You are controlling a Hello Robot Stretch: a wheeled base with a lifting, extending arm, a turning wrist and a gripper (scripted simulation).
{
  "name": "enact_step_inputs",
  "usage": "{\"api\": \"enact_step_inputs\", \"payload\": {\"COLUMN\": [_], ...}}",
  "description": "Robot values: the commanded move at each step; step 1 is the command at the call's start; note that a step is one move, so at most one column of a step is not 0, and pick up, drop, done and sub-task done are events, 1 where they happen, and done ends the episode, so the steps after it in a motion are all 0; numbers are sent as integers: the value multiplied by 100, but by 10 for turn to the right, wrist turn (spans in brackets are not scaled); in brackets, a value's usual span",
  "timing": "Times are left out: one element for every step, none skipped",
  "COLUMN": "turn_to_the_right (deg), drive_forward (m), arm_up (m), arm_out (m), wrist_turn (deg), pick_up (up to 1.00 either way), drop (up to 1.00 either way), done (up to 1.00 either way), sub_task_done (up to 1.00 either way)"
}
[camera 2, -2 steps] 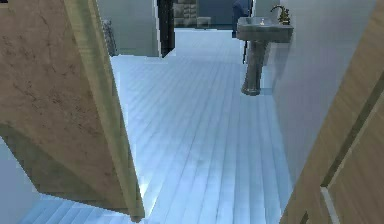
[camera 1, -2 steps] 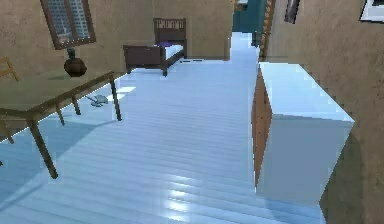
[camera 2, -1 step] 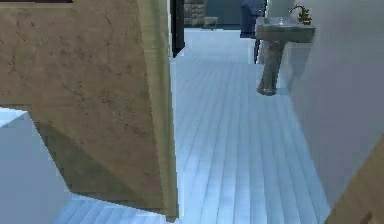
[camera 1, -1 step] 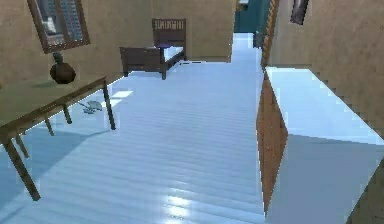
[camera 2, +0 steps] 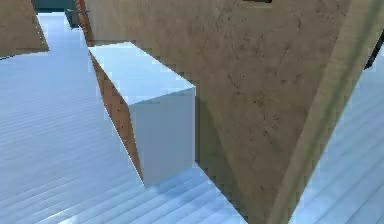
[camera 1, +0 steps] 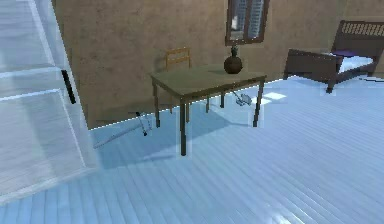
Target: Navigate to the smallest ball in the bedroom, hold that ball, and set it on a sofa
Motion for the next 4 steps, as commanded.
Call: {"api": "enact_step_inputs", "payload": {"turn_to_the_right": [-360,0,-30,0], "drive_forward": [0,100,0,25], "arm_up": [0,0,0,0], "arm_out": [0,0,0,0], "wrist_turn": [0,0,0,0], "pick_up": [0,0,0,0], "drop": [0,0,0,0], "done": [0,0,0,0], "sub_task_done": [0,0,0,0]}}
